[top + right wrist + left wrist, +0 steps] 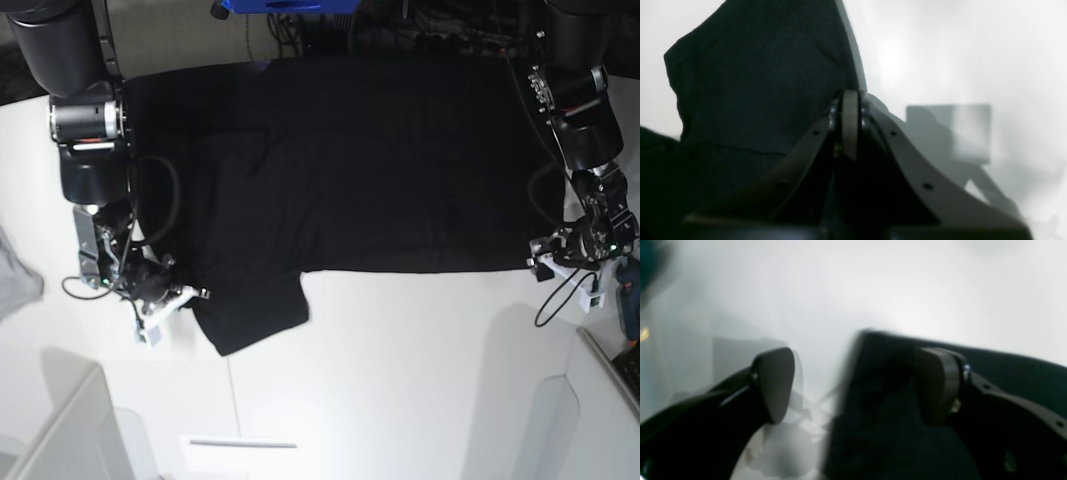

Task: Fold the T-shirt properly
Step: 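Move the left gripper down to the hem corner beside it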

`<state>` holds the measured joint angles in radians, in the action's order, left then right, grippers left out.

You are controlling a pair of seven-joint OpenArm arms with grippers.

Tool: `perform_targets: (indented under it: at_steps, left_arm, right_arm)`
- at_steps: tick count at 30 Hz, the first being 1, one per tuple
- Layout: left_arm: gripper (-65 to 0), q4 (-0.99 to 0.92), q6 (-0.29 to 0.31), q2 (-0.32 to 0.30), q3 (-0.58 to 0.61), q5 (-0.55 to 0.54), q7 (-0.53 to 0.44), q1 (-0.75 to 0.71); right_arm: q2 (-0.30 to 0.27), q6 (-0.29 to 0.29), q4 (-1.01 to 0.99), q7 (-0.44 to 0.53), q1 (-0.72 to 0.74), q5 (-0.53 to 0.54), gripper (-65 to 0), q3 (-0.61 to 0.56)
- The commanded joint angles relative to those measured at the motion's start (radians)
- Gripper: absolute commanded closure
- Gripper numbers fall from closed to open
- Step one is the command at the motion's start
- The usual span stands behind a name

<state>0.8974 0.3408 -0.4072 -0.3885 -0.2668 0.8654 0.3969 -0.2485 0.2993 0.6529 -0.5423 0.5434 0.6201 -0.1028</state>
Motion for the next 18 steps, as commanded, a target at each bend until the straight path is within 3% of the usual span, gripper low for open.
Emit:
perform_targets:
  at_steps: [1, 14, 16, 18]
  left_arm:
    - [-53.2, -0.004, -0.003, -0.02, 0.003, -0.01, -0.012, 0.03]
    - [-52.8, -0.042, -0.006, 0.001, 0.016, -0.009, -0.056, 0.018]
    - [-48.1, -0.042, -0.006, 0.004, 0.016, -0.009, -0.056, 0.014]
    - [-37.5, -0.051, -0.006, 0.014, 0.016, -0.009, -0.056, 0.014]
  right_arm:
    - [-0.008, 0.002, 0.012, 0.003, 0.027, -0.003, 0.0, 0.004]
    - [-0.008, 0.002, 0.012, 0.001, 0.027, -0.001, 0.0, 0.005]
    - [-0.008, 0.002, 0.012, 0.001, 0.027, -0.001, 0.0, 0.005]
    - [-0.008, 0.002, 0.012, 0.003, 0.027, -0.001, 0.0, 0.005]
